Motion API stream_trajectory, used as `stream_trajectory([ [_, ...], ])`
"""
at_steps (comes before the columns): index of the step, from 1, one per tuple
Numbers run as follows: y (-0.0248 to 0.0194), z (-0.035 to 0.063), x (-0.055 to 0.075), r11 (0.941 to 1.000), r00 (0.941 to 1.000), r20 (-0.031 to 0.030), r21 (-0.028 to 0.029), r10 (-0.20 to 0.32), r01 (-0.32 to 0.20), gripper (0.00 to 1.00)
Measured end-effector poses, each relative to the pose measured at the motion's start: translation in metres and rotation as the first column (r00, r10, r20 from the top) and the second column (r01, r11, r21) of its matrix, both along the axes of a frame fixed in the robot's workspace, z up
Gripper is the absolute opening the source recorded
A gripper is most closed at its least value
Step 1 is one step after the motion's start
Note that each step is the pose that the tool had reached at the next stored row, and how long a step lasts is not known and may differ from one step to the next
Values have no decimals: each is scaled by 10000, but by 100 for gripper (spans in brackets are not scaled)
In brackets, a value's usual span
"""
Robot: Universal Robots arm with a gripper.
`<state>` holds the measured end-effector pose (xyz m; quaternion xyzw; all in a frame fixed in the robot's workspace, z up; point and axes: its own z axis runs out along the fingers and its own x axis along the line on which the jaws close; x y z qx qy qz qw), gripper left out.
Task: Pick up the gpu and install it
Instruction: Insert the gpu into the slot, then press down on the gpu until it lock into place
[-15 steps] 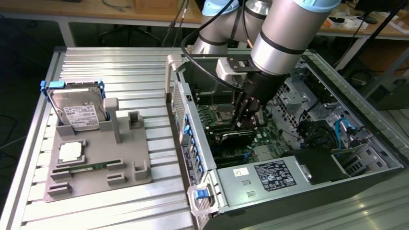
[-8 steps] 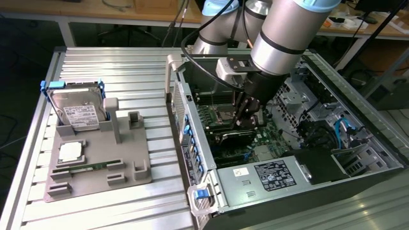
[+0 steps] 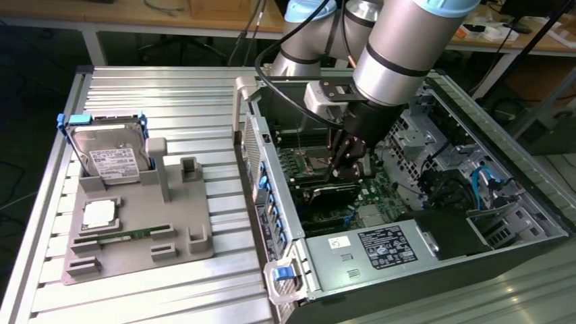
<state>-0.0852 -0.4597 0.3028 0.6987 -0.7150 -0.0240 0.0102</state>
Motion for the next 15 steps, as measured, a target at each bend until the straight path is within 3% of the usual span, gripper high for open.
stream_trajectory([
  [13, 1, -4, -1, 10000, 10000, 0, -1, 1, -1, 11],
  [15, 25, -6, -46, 10000, 10000, 1, 4, 1, -1, 11],
])
